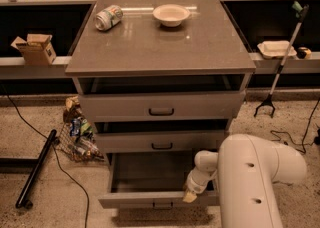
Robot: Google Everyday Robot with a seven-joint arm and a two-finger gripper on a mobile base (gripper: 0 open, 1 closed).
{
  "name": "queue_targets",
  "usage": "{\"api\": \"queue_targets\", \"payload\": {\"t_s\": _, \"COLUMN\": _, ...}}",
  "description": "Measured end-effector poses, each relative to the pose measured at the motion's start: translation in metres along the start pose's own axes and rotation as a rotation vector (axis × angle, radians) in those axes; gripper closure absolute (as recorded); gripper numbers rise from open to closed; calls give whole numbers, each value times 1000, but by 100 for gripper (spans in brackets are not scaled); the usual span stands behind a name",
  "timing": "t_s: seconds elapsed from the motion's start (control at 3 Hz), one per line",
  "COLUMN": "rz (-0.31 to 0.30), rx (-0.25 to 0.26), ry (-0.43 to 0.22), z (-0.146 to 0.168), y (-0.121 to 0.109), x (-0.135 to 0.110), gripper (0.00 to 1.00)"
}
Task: Open bottom drawer
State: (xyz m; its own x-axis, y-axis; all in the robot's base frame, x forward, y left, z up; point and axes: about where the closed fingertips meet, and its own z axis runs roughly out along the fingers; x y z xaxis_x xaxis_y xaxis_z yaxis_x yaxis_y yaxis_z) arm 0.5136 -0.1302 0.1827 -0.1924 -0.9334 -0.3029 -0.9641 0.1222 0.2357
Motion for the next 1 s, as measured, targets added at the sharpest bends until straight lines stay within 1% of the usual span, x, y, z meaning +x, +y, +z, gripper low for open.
{"api": "queue_targets", "payload": {"t_s": 1.0, "rz": 0, "rx": 0, "ry": 0, "z": 0, "y": 0, "x": 0, "gripper": 14}}
